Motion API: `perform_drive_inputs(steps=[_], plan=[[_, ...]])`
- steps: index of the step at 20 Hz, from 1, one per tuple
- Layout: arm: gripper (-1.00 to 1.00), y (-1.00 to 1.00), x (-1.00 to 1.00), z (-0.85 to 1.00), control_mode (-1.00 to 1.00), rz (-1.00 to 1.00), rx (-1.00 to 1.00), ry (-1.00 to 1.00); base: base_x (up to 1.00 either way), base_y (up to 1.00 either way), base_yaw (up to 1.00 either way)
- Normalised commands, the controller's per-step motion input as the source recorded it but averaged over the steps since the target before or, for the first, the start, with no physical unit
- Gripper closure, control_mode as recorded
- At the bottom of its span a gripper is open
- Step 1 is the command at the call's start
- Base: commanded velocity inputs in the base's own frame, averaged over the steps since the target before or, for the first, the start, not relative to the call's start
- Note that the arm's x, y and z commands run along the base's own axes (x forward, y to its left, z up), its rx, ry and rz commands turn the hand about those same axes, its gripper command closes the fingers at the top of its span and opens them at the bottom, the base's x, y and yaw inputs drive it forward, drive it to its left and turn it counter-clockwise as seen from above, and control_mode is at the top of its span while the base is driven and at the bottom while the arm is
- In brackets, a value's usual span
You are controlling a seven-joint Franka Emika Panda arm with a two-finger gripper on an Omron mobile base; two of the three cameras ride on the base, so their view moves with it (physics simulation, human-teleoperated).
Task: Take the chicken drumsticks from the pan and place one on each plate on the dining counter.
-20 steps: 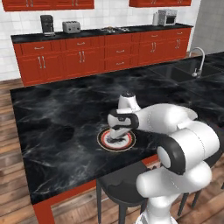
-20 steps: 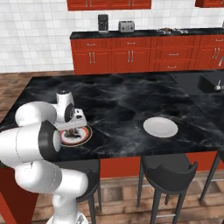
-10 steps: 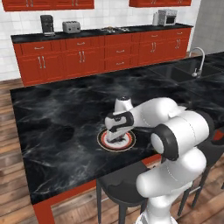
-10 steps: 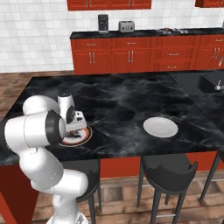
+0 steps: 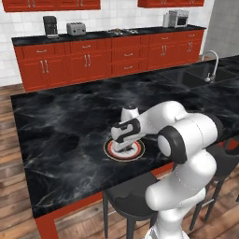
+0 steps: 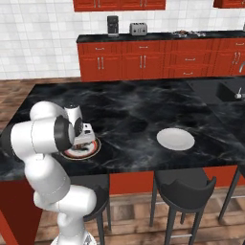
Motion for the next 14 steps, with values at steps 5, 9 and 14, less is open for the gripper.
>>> perform_drive_inputs(steps=[5,9,14], plan=[[-1.00,0.06,0.03,-0.04,-1.00,0.00,0.00,0.00,0.00,0.00,0.00],[-1.00,0.04,0.00,0.01,-1.00,0.00,0.00,0.00,0.00,0.00,0.00],[-1.00,0.00,-0.13,0.43,-1.00,0.00,0.00,0.00,0.00,0.00,0.00]])
